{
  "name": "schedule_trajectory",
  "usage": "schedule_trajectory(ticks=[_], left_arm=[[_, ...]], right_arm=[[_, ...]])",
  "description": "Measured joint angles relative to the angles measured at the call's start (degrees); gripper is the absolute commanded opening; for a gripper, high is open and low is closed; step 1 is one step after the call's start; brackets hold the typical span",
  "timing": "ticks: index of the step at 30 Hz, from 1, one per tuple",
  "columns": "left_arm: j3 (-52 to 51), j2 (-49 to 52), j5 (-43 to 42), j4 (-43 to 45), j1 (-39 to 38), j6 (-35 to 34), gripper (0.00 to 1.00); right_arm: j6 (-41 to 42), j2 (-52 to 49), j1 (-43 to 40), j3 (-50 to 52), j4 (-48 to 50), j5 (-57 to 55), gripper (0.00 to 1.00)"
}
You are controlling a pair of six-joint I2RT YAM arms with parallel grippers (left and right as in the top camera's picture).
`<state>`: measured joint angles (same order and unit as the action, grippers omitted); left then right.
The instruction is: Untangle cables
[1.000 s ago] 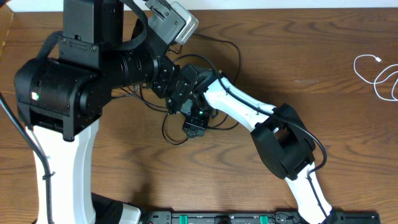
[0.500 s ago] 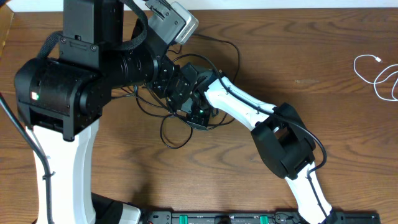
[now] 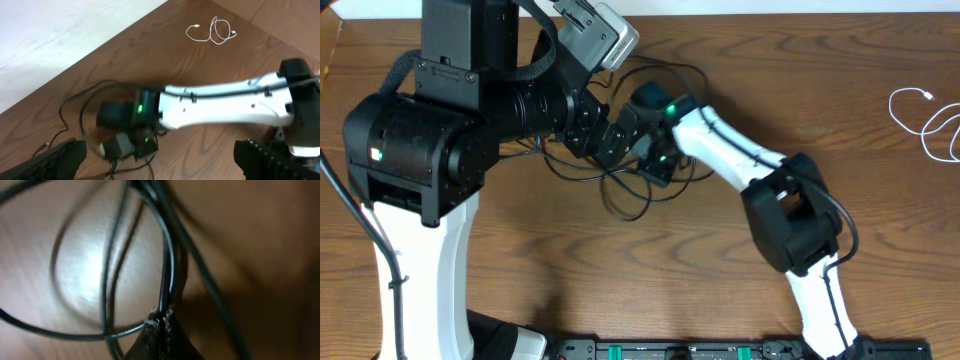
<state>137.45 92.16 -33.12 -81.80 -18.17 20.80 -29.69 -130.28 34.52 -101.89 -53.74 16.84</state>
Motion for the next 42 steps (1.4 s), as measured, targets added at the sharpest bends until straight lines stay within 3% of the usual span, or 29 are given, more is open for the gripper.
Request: schedule_trajectory(ticks=[8,24,38,40,42], left_arm=[[0.00,0.22,1.95,0.20,0.00,0.02,0.98],[0.00,3.74,3.52,2.36,0.00,0.02,0.99],[-0.33,4.85,3.50,2.73,0.00,0.02,1.00],[-0.33,6.45,3.48,2.75,0.00,-0.04,0.91],[-0.35,8.87,3.50,2.93,-0.09,0.02,0.90]], right_arm=[[1.11,-0.61,-6.58,-12.31,-9.27,-0.85,0.01],[4.02,-0.59,-10.82,-41.18,-20.81,-7.06,0.01],[8.39,0.39,-16.70,-47.25,-22.73,-9.20,0.01],[8.48,1.29,-16.68,-47.25,-22.60,-9.25,0.01],[8.57,2.56,-16.68,-47.25,-22.03,-9.22,0.01]])
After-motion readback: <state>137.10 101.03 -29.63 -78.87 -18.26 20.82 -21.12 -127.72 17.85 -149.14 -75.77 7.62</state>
